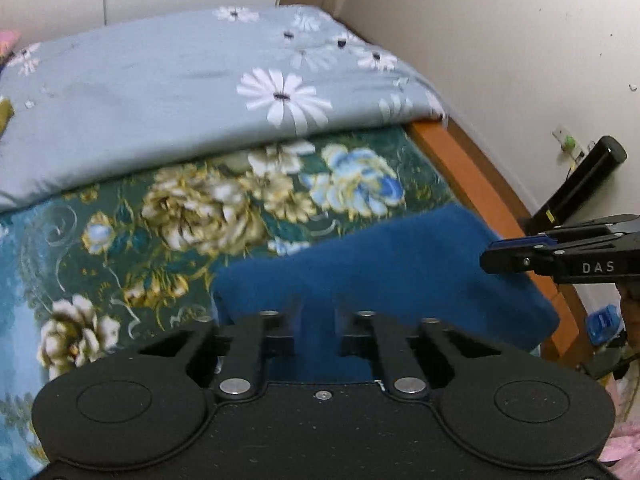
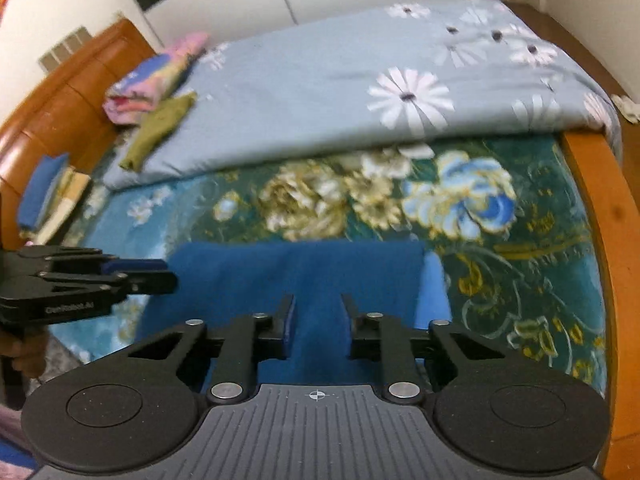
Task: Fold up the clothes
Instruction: 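Lower the folded vest onto the bedspread and open both grippers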
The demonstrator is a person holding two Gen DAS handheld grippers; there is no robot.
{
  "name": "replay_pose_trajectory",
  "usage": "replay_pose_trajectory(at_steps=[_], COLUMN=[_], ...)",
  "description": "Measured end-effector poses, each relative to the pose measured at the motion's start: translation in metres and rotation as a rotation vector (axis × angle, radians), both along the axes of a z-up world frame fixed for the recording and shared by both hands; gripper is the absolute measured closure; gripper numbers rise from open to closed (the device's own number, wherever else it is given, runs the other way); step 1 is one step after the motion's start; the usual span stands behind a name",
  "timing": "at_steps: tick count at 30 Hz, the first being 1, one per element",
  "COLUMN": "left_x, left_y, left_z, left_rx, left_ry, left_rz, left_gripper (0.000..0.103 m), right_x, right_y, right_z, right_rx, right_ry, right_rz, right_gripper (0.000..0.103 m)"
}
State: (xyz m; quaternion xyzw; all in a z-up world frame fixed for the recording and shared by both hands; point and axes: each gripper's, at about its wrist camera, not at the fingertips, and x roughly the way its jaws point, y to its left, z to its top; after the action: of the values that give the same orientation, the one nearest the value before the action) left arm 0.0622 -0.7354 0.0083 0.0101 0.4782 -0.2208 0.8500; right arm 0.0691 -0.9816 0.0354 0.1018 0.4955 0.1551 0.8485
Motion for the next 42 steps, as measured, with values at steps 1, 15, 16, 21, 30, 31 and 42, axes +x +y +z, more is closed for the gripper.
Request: replay_pose_trajectory(at_steps=[1,15,16,21,30,31,42], left_x=[0.001,0.014,0.014,0.016,0.005,0.002,-0.052], left_y=[0.000,-0.001,-0.001,-0.005,-0.006,-0.005,0.014], left_z=[-0.005,-0.033,-0.034,-0.039,-0.021,-0.017,0.013], left_rx=[0.005,0.037,0.042,0.067,0.040,0.032,0.006], left_ry=[0.015,0.113,0.117,0.127,0.084,0.073,-0.045], left_rz=[0.003,0.010,0.005,-0.014,0.010,0.018,0.147], left_gripper=[0.094,0.093,0.093,0.092,0.075,0.072,0.026], right_x=[0.000,0.003,0.003,0.006,0.004,0.004,-0.009], right_y=[-0.001,-0.008,-0.009,-0.011,-0.012,-0.012,0.016], right_z=[-0.004,-0.039,-0.041,-0.048,-0.034,-0.030,0.000], right_rx=[-0.005,0.005,0.007,0.010,0.033,0.034,-0.051], right_ry=[0.014,0.117,0.124,0.143,0.096,0.084,-0.027], right_rz=[-0.008,-0.041,-0.042,-0.044,-0.025,-0.015,0.114], right_gripper=[0.086,0.087,0.087,0.087,0.081,0.079,0.029])
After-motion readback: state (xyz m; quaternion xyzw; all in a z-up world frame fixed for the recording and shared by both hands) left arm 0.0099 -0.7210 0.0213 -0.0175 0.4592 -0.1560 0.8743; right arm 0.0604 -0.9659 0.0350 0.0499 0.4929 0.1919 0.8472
